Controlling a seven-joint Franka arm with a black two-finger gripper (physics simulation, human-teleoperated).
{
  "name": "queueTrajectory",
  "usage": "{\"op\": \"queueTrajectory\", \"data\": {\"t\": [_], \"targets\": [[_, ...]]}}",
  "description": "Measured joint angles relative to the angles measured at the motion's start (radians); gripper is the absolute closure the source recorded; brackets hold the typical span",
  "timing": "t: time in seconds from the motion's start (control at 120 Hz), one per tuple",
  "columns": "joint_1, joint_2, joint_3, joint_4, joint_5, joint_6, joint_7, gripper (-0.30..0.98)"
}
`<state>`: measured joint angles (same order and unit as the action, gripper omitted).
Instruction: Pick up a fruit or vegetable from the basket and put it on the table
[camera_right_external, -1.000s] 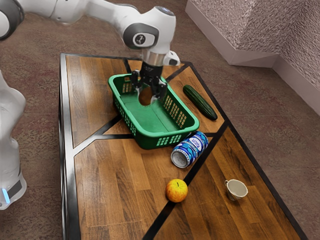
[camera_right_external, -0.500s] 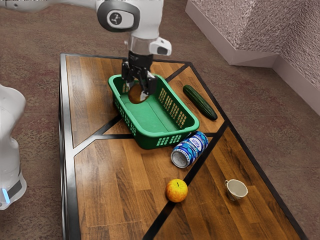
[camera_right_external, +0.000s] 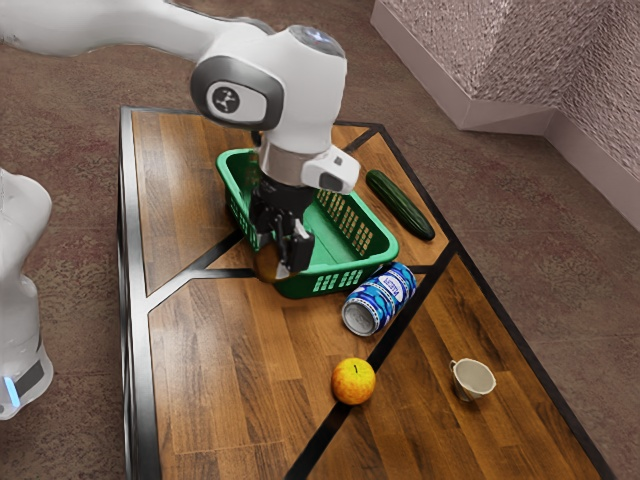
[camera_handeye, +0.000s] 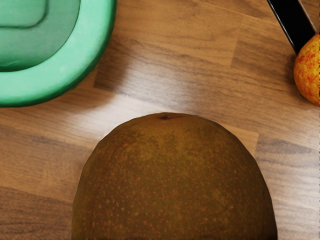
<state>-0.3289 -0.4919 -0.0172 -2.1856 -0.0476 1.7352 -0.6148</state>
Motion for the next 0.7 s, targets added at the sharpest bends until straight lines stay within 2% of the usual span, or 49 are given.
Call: {"op": "queueTrajectory", "data": {"t": [0.1, 0.233, 0.325, 0.417, 0.6, 0.7], "targets": [[-0.001, 0.074, -0.027, 0.016, -0.013, 0.028, -0.003, 0.49], [-0.001, 0.092, -0.037, 0.019, -0.022, 0.057, -0.008, 0.49], [-0.001, 0.093, -0.069, 0.017, -0.029, 0.068, -0.021, 0.27], [-0.001, 0.092, -0.075, 0.016, -0.034, 0.077, -0.033, 0.14], [0.003, 0.091, -0.066, 0.017, -0.037, 0.077, -0.051, 0.04], [0.005, 0.091, -0.02, 0.029, -0.037, 0.058, -0.055, 0.02]]}}
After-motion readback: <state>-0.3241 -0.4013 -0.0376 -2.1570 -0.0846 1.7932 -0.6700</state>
